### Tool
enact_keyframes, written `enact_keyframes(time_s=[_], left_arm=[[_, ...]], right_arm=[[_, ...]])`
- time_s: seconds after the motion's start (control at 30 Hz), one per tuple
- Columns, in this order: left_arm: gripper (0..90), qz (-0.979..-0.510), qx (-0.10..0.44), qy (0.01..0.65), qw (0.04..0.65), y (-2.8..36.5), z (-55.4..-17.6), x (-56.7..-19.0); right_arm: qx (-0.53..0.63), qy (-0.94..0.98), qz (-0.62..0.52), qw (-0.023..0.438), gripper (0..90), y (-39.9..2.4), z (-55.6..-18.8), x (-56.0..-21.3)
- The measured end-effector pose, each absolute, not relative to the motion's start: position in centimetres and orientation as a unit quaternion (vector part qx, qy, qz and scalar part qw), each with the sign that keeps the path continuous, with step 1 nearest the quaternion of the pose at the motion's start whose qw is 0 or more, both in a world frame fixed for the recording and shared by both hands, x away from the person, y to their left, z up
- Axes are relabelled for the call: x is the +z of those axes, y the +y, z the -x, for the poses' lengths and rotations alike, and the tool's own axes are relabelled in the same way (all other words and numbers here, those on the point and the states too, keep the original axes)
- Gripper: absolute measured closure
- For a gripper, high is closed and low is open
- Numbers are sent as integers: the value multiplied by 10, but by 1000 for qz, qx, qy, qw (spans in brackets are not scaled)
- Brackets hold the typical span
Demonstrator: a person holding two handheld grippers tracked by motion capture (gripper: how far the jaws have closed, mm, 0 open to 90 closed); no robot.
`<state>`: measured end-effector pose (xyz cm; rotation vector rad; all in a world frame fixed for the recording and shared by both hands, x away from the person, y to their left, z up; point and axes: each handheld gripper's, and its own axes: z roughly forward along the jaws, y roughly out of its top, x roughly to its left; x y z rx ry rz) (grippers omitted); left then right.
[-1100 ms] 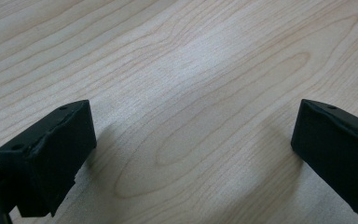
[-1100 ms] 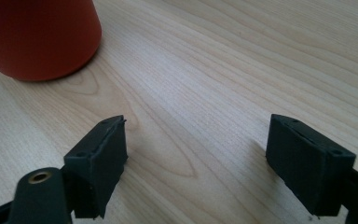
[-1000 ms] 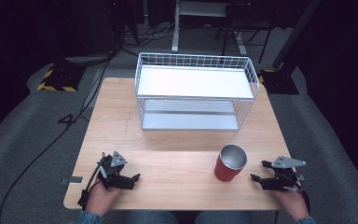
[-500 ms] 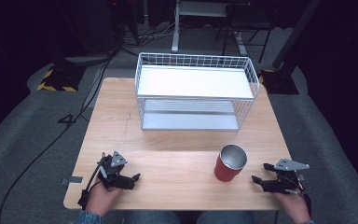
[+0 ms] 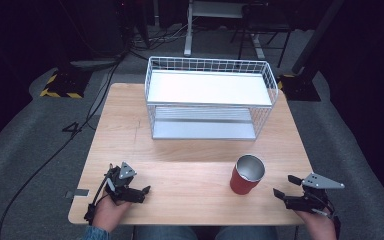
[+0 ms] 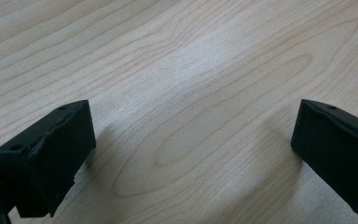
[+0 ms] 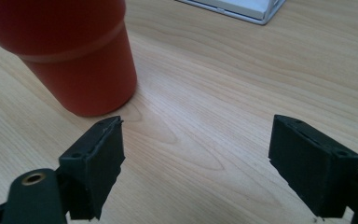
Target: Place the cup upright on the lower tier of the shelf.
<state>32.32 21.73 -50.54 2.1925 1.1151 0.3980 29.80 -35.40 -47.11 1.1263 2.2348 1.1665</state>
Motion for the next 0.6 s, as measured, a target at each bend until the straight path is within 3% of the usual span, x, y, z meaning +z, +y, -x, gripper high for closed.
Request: enact_keyframes(time_s=[0.6], left_arm=[[3,-834,155,424,318,217,-324,-505]], right_arm=[[460,779,-380,191,168,-327,-281,-450]])
